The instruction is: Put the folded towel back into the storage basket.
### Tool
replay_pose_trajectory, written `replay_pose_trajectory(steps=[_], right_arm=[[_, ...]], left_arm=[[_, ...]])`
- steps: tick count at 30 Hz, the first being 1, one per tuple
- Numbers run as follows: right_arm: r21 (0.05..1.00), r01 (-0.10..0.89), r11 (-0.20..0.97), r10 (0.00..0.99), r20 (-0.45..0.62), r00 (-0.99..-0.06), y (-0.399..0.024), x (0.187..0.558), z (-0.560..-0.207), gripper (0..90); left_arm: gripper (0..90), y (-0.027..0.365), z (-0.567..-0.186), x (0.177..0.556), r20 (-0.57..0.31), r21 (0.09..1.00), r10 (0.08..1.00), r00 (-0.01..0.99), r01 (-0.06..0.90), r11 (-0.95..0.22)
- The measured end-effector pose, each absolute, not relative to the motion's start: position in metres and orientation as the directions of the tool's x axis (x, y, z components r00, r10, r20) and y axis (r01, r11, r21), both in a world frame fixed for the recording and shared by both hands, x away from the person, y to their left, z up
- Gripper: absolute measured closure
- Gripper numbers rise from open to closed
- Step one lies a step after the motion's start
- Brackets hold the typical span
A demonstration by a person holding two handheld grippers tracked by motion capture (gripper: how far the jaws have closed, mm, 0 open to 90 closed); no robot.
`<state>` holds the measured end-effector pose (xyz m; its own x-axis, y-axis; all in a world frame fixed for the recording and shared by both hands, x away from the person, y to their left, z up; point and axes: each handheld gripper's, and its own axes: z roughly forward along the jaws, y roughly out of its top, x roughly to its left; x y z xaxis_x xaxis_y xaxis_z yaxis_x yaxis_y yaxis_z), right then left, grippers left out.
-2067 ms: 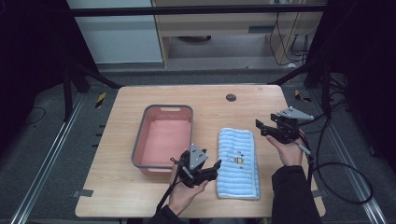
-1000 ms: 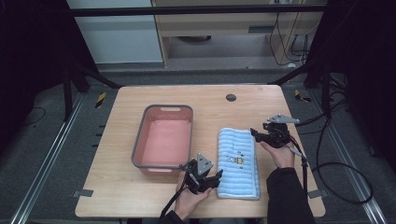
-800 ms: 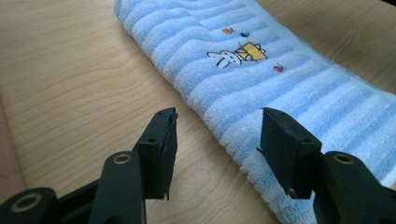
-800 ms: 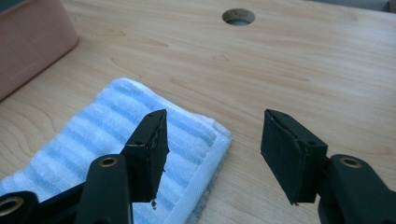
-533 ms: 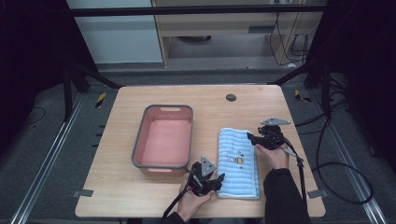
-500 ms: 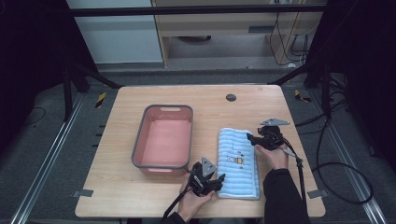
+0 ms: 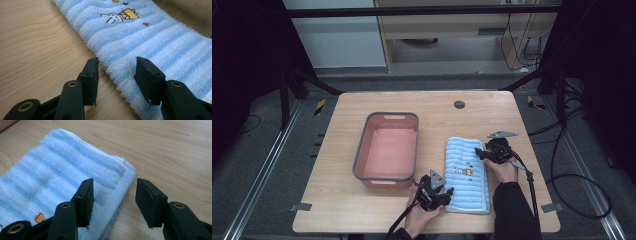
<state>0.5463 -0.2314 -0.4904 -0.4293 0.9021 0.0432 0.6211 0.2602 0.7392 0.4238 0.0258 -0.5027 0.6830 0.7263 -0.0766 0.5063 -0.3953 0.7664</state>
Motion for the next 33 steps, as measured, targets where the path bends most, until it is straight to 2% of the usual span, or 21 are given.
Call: replay_pose_trajectory(steps=[12, 22, 28, 33], right_arm=[[0.719, 0.641, 0.267, 0.898, 0.056, -0.436, -0.2284, 0.5477, -0.4967, 54.5], [0.715, 0.651, 0.257, 0.899, 0.071, -0.433, -0.2269, 0.5475, -0.4989, 61.0], [0.714, 0.655, 0.249, 0.891, 0.097, -0.444, -0.2251, 0.5466, -0.499, 73.9], [0.713, 0.655, 0.25, 0.887, 0.102, -0.45, -0.2229, 0.5453, -0.4981, 79.7]], left_arm=[[59.5, 0.0245, -0.505, 0.4247, -0.099, 0.759, 0.725, 0.681, 0.523, -0.388], [67.9, 0.0221, -0.5048, 0.4233, -0.11, 0.755, 0.722, 0.683, 0.53, -0.385], [75.2, 0.0186, -0.5031, 0.4227, -0.097, 0.749, 0.723, 0.684, 0.528, -0.399], [80.1, 0.0181, -0.5032, 0.4222, -0.102, 0.752, 0.727, 0.679, 0.53, -0.39]])
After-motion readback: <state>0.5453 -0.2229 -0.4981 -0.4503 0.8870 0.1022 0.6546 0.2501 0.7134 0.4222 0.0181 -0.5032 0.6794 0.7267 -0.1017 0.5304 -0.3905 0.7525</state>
